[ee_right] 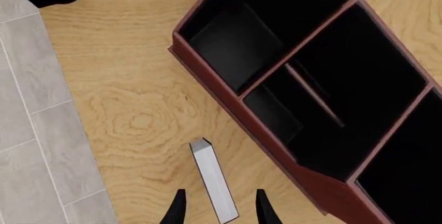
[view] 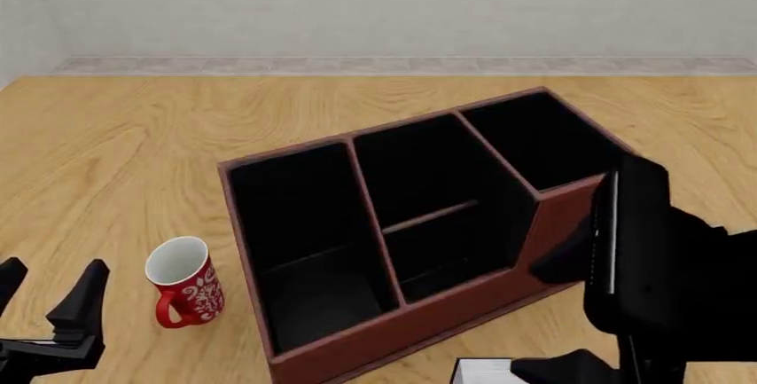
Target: Pick up the book and place it in the right compartment of the caddy.
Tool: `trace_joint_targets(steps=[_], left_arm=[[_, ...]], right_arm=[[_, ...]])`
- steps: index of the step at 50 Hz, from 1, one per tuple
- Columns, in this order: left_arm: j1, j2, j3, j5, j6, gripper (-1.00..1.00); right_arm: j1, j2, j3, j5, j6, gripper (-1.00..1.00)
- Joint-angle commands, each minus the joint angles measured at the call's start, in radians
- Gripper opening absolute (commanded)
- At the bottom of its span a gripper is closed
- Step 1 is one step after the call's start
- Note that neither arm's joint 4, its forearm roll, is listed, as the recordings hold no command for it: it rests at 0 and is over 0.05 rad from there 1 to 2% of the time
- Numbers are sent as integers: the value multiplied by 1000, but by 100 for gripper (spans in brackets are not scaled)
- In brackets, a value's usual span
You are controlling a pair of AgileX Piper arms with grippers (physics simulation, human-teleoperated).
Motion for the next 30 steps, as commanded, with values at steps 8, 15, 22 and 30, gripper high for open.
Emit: trace_joint_targets(steps=[8,15,22,30], left_arm=[[4,-7,0,13,2,100],[5,-7,0,15,1,100],[9,-16,0,27,2,100],[7,0,0,12,1,100]], right_arm=[[-11,-13,85,-51,22,100],[-17,-10,114,-64,31,100],[-9,-18,150,-70,65,100],[-22,-34,184,-80,75,100]])
